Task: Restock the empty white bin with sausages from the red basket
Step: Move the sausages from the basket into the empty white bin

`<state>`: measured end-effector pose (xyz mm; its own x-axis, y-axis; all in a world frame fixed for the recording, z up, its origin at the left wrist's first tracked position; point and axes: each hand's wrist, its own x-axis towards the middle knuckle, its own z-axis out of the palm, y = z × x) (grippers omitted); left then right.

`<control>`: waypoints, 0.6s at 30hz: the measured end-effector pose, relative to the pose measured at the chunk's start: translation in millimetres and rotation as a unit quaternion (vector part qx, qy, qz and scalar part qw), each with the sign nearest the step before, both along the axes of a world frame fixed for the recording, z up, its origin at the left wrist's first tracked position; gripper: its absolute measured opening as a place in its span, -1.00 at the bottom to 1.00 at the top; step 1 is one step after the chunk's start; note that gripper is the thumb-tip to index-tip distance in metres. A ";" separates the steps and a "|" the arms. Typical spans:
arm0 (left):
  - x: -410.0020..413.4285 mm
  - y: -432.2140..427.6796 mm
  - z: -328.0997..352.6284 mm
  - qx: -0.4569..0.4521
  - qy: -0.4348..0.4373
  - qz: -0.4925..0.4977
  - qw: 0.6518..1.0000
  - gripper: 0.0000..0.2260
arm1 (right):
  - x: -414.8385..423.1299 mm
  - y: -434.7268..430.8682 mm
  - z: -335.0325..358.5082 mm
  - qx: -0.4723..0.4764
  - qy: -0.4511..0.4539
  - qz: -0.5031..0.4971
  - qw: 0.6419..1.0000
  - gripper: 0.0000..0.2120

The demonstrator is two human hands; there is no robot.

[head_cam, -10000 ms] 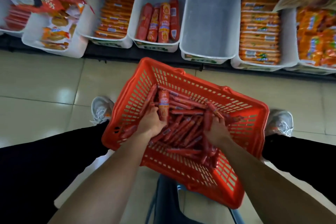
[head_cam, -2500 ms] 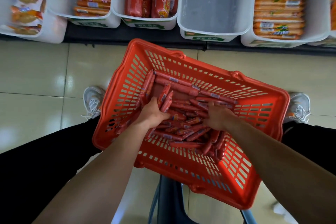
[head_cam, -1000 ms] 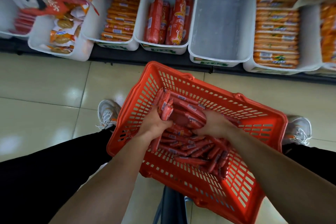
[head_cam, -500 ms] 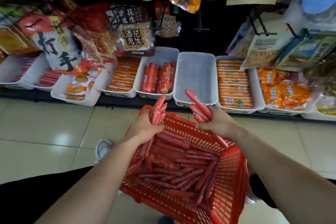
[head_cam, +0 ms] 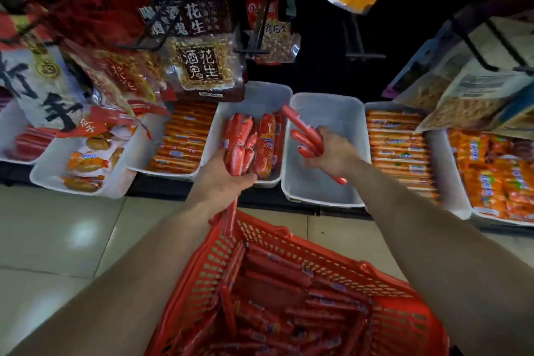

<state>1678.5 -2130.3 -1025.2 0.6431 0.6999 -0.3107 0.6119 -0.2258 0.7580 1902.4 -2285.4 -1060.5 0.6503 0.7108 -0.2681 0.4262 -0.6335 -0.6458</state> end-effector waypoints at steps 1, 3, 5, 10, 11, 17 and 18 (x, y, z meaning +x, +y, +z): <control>5.0 4.5 -6.2 0.003 -0.007 0.002 1.000 -0.63 | 4.8 0.4 -14.3 -0.022 -0.008 0.013 1.000 -0.47; 13.2 12.6 -15.7 0.003 -0.009 0.002 1.000 -0.57 | 13.9 -4.6 -39.7 -0.098 -0.023 0.058 0.993 -0.44; 19.3 19.0 -21.3 0.003 -0.004 0.003 1.000 -0.55 | 19.0 -14.1 -53.8 -0.182 -0.001 0.114 0.977 -0.41; 32.4 22.2 -26.4 0.016 0.013 -0.004 1.000 -0.50 | 23.6 -22.5 -66.2 -0.180 -0.005 0.117 0.977 -0.59; 35.7 21.0 -25.5 0.019 0.015 -0.008 1.000 -0.48 | 23.0 -21.3 -65.3 -0.189 -0.017 0.126 0.974 -0.61; 59.2 14.9 -21.9 0.035 0.037 -0.041 0.998 -0.47 | 14.0 -22.3 -62.9 -0.216 -0.063 0.168 0.960 -0.66; 65.2 12.1 -20.3 0.040 0.037 -0.055 0.997 -0.50 | 14.8 -24.0 -66.8 -0.213 -0.077 0.170 0.959 -0.63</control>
